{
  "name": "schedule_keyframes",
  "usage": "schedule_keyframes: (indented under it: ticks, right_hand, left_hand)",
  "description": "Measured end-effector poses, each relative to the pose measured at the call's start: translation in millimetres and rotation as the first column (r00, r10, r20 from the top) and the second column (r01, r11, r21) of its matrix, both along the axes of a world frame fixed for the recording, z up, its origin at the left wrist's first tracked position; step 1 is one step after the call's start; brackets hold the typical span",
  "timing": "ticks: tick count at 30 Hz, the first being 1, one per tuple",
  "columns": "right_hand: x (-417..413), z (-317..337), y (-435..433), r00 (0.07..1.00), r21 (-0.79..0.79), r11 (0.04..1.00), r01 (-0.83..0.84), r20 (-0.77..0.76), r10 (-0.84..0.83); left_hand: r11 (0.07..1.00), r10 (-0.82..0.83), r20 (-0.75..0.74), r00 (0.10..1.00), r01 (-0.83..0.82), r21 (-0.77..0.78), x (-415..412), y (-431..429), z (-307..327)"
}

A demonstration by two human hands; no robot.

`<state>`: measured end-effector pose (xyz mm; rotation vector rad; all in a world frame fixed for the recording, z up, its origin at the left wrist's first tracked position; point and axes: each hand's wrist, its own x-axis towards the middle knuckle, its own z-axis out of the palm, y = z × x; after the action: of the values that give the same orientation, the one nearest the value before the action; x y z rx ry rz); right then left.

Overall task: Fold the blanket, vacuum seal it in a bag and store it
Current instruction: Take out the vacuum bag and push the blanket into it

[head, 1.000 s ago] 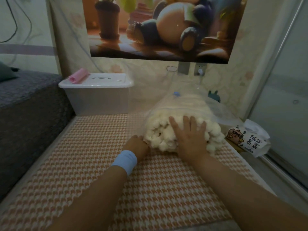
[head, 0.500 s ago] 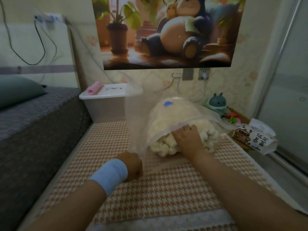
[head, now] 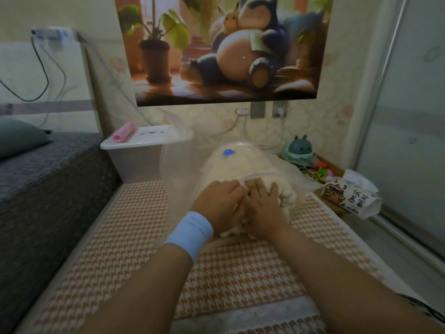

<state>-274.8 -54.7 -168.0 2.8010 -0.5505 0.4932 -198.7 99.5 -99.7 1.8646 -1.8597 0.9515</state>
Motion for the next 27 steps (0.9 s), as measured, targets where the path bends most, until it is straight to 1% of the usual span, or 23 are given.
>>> schedule_keyframes:
  ticks: [1,2,3,4,5,7,8,9,12,14,16,17,18,19,20,21,23,24,25,26,27]
  right_hand:
    - [-0.7,1.2,-2.5,0.999,0.018,0.999,0.035,-0.013,-0.034]
    - [-2.1,2.3,-5.4,0.998,0.028,0.998,0.056,-0.018,-0.056]
    - [-2.8,4.8,-8.5,0.997,0.032,0.997,0.073,-0.01,-0.073]
    - [-4.6,7.4,-12.7,0.996,0.018,0.996,0.091,-0.007,-0.091]
    - [-6.1,9.7,-16.8,0.995,0.006,0.995,0.101,-0.026,-0.101]
    - [-8.9,13.2,-23.1,0.992,0.032,0.993,0.113,-0.057,-0.111]
    - [-9.8,14.7,-24.1,0.991,0.046,0.992,0.118,-0.067,-0.114]
    - [-10.2,16.1,-23.2,0.991,0.058,0.991,0.121,-0.068,-0.117]
    - [-6.8,15.4,-20.4,0.99,0.1,0.987,0.129,-0.068,-0.122]
    - [-4.8,10.3,-15.2,0.989,0.092,0.986,0.138,-0.069,-0.132]
    - [-2.5,-2.7,-9.8,0.993,0.09,0.989,0.116,-0.04,-0.112]
    - [-2.4,-9.0,-5.8,0.996,0.096,0.991,0.093,-0.013,-0.092]
    - [-1.7,-14.5,-2.9,0.998,0.084,0.994,0.068,0.01,-0.069]
    - [-0.7,-18.3,-1.4,0.999,0.057,0.997,0.05,0.013,-0.05]
    - [0.7,-19.9,-0.9,0.999,0.026,0.999,0.044,-0.003,-0.044]
    - [2.2,-18.3,-0.8,0.998,0.012,0.998,0.061,-0.032,-0.06]
    - [8.1,-13.4,-2.0,0.993,-0.012,0.994,0.109,-0.031,-0.11]
    - [11.8,-9.1,-3.0,0.992,-0.029,0.992,0.125,-0.033,-0.126]
    - [14.0,-4.2,-3.9,0.99,-0.037,0.99,0.133,-0.05,-0.135]
    - [15.9,-0.4,-5.2,0.99,-0.059,0.99,0.128,-0.059,-0.131]
    - [17.1,3.3,-6.2,0.987,-0.083,0.988,0.131,-0.083,-0.138]
  left_hand:
    - [0.997,-0.032,-0.006,0.999,0.033,0.065,3.1,-7.4,-14.1]
    - [0.985,-0.055,-0.018,0.998,0.057,0.162,2.6,-11.7,-24.7]
    - [0.967,-0.046,0.008,0.999,0.042,0.251,6.4,-17.2,-38.3]
    - [0.933,0.007,0.042,0.999,-0.022,0.36,7.4,-21.2,-47.8]
    - [0.879,0.1,0.086,0.991,-0.128,0.46,7.2,-24.5,-56.0]
    - [0.747,0.265,0.156,0.951,-0.305,0.59,8.4,-29.7,-71.4]
    - [0.674,0.343,0.166,0.925,-0.365,0.643,10.2,-32.6,-79.2]
    - [0.628,0.403,0.159,0.901,-0.398,0.669,10.5,-34.4,-85.7]
    - [0.615,0.439,0.163,0.884,-0.428,0.662,10.8,-36.4,-101.0]
    - [0.579,0.457,0.185,0.87,-0.449,0.681,8.4,-36.9,-97.0]
    - [0.624,0.441,0.088,0.893,-0.376,0.685,13.8,-41.6,-99.4]
    - [0.609,0.419,0.078,0.905,-0.343,0.715,16.0,-40.6,-100.0]
    - [0.609,0.423,0.011,0.906,-0.292,0.738,18.4,-42.1,-100.8]
    - [0.604,0.434,-0.017,0.901,-0.277,0.748,18.6,-41.5,-98.4]
    - [0.6,0.433,-0.021,0.901,-0.27,0.753,14.0,-37.0,-93.5]
    - [0.628,0.393,-0.034,0.919,-0.24,0.741,9.4,-33.7,-85.9]
    - [0.701,0.292,-0.045,0.955,-0.182,0.69,0.6,-25.4,-69.1]
    - [0.708,0.258,-0.034,0.966,-0.165,0.686,-1.5,-20.5,-62.0]
    - [0.657,0.284,-0.003,0.959,-0.192,0.729,-1.1,-15.9,-56.7]
    - [0.61,0.307,-0.01,0.952,-0.188,0.77,-0.9,-10.7,-53.2]
    - [0.577,0.292,-0.003,0.956,-0.174,0.798,-1.8,-4.4,-48.7]
